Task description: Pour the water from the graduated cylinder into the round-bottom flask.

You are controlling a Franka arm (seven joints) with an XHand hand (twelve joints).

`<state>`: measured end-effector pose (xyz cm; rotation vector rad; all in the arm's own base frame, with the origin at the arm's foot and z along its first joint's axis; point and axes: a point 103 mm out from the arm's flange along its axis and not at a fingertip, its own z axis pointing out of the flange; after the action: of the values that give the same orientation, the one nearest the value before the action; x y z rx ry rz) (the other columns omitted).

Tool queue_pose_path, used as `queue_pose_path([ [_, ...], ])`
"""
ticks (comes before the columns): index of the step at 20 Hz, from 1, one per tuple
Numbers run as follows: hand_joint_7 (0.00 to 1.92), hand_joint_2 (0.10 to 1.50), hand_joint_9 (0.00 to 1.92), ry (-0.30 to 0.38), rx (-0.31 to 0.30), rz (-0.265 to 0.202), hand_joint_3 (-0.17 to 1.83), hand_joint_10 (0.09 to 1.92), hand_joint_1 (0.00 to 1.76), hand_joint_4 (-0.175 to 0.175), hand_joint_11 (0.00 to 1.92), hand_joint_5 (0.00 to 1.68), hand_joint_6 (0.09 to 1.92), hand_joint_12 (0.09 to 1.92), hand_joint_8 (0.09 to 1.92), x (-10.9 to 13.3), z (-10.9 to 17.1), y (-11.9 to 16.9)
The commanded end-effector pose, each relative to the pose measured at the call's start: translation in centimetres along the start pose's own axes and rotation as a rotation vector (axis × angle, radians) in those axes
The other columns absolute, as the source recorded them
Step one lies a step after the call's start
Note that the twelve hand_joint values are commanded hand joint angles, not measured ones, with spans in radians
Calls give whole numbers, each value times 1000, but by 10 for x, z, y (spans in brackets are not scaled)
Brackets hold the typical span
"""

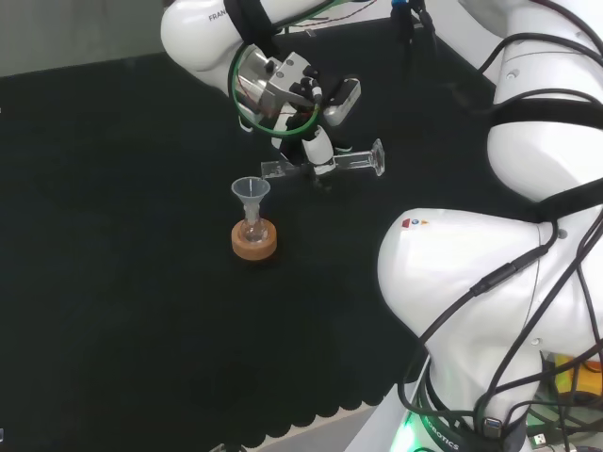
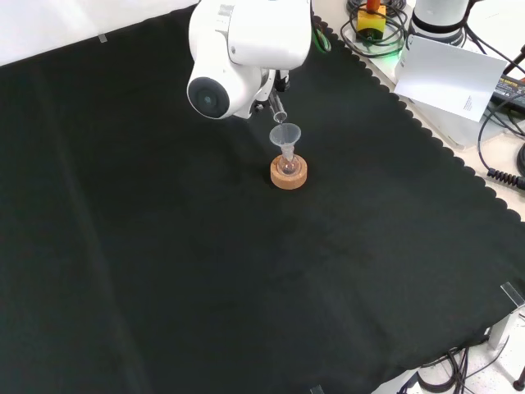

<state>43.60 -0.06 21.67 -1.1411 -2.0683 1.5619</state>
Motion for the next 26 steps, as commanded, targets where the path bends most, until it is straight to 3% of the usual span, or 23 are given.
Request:
queue_pose_path([
  [1,1445,1075,1586,-32,19,5,-40,87,1166,-126,1488,1124,797,585,148,-2,0,-2],
  [11,1446,1077,1586,-56,45,31,-44,87,1166,-126,1488,1123,799,584,142,12,-13,2],
  [13,1447,1078,1585,-50,31,23,-45,87,1166,-126,1488,1123,799,584,141,-2,0,-3],
  [26,1448,1080,1585,-72,31,47,-50,87,1166,-127,1487,1122,800,583,136,-7,4,-6],
])
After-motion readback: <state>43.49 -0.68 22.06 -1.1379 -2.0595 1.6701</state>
